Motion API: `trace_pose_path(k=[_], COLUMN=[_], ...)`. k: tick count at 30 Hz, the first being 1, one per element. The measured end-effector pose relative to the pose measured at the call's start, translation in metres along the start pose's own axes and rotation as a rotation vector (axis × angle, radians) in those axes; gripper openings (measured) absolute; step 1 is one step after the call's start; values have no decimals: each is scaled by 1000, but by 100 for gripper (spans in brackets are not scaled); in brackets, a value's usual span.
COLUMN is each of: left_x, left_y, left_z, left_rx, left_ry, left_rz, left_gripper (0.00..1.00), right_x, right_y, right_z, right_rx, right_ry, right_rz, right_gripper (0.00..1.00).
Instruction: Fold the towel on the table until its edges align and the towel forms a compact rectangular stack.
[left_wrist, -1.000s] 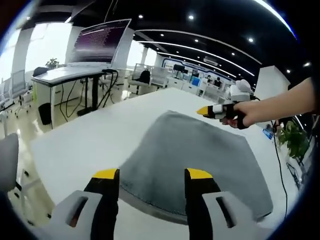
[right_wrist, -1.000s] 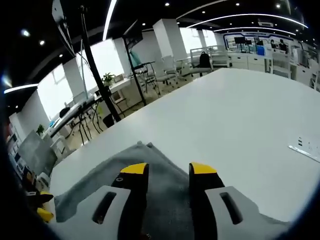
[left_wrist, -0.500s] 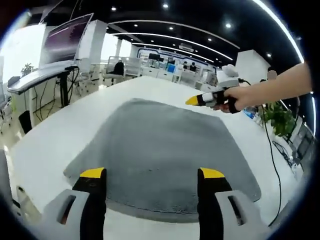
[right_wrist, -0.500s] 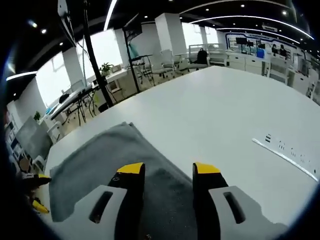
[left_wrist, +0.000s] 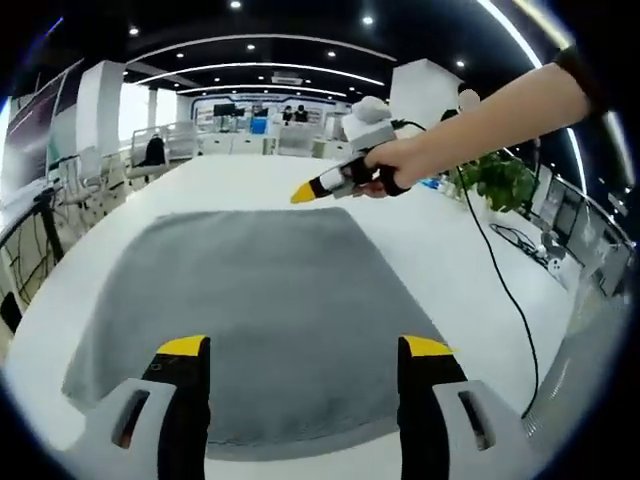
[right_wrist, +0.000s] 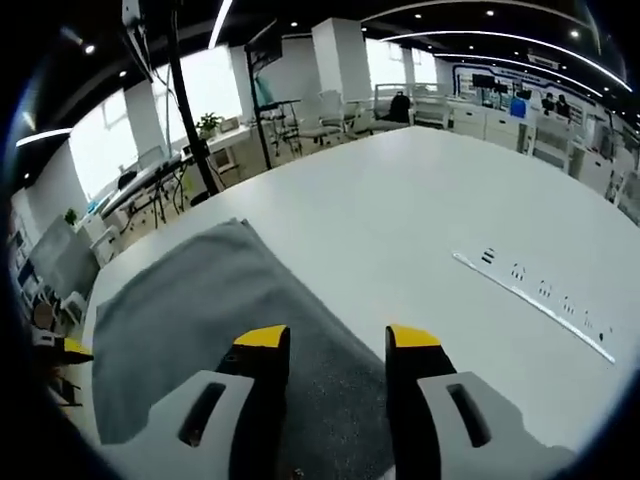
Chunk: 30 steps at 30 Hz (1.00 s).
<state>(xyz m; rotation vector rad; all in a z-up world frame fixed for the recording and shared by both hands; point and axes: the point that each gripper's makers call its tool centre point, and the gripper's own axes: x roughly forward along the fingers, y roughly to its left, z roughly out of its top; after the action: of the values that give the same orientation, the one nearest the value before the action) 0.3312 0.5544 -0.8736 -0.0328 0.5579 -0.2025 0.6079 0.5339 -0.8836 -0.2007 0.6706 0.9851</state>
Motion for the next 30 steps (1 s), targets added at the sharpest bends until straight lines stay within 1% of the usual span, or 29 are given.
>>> trace_pose_path(k=[3, 5, 10, 13, 19, 22, 23, 26, 29, 30], left_x=[1, 2, 5, 7, 11, 11, 11, 12, 12, 12], left_y=[-20, -30, -50, -62, -74, -76, -76, -78, -81, -83], left_z=[0, -3, -6, -6, -8, -7, -6, -6, -8, -9], left_rx=[17, 28, 40, 67, 101, 120, 126, 135, 139, 138], left_ry=[13, 30, 50, 59, 78, 79, 78, 83, 93, 95], left_rz=[-45, -70, -124, -156, -191, -192, -195, -202, -213, -219], left_gripper=[79, 78, 78, 78, 76, 65, 63, 62, 57, 55], right_x=[-5, -10, -20, -28, -36, -38, -38, -38, -39, -39], right_y=[-9, -12, -24, -31, -44, -46, -47, -47, -45, -44], right_z=[-7, -11, -18, -21, -30, -35, -36, -40, -43, -44], right_rx=[13, 23, 40, 52, 76, 87, 88, 97, 100, 97], right_ry=[7, 7, 9, 9, 11, 14, 16, 17, 20, 17], right_rz=[-10, -16, -32, -45, -60, -61, -63, -58, -54, -49], right_gripper=[38, 38, 38, 38, 37, 37, 37, 36, 35, 33])
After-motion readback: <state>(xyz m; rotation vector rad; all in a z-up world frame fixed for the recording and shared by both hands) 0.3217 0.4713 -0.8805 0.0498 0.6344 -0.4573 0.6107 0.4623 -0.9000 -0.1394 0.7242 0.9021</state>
